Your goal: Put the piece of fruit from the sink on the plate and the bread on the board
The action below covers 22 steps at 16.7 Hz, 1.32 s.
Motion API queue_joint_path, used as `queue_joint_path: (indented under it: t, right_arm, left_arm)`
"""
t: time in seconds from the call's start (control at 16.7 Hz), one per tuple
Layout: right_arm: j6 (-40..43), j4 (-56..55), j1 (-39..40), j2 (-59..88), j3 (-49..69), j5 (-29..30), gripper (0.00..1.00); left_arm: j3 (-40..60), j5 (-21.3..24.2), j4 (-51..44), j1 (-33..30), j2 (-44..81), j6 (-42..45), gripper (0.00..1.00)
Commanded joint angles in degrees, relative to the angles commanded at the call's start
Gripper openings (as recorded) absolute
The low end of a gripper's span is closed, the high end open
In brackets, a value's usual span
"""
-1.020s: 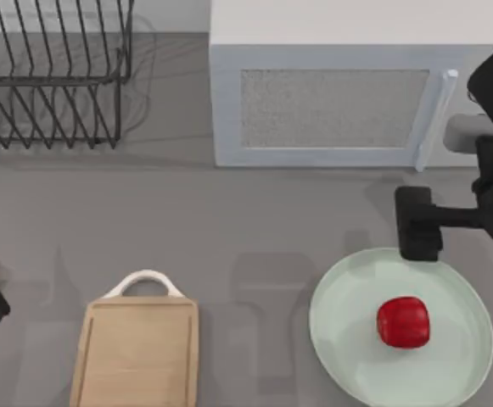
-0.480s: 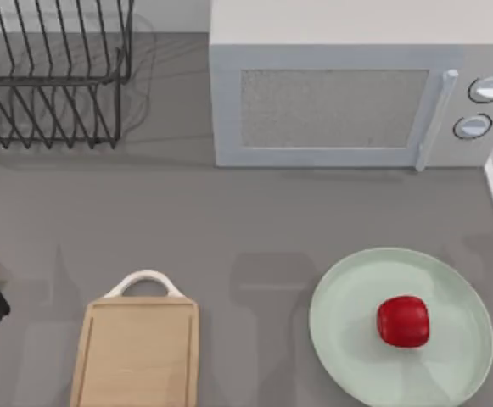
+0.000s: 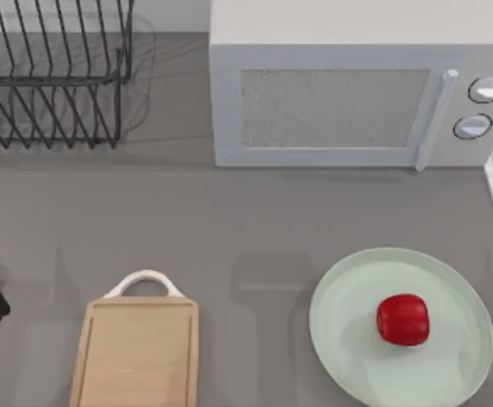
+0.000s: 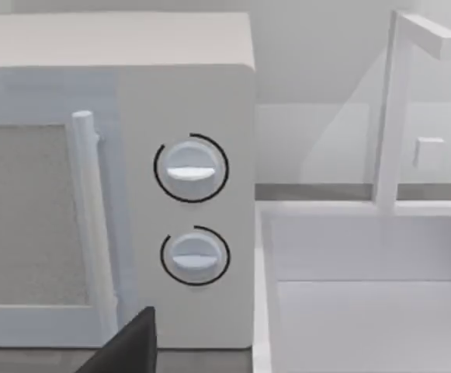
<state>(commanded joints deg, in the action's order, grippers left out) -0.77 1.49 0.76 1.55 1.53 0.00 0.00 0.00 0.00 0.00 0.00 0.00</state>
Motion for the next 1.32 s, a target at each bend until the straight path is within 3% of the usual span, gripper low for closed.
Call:
queue_joint_path:
  t: [0.42,0.66,0.9,1.32]
  right_arm:
    - [0.77,-1.5,-0.75,-1.55,-1.53,0.0,1.0]
    - [0.77,-1.5,-0.75,-1.55,-1.53,0.0,1.0]
    - [0.77,-1.5,-0.75,-1.55,-1.53,0.0,1.0]
    - [0.77,-1.5,-0.75,-1.55,-1.53,0.0,1.0]
  left_arm:
    - [0.01,0.0,-0.01,0.0,0.01,0.01,1.0]
    - [5.29,-0.08,-4.06,0.67,6.02,3.02,1.0]
    - [16.71,-0.04,-13.09,1.92,21.74,9.6,1.0]
    - [41.07,0.09,-34.38,4.78,62.83,24.1,1.0]
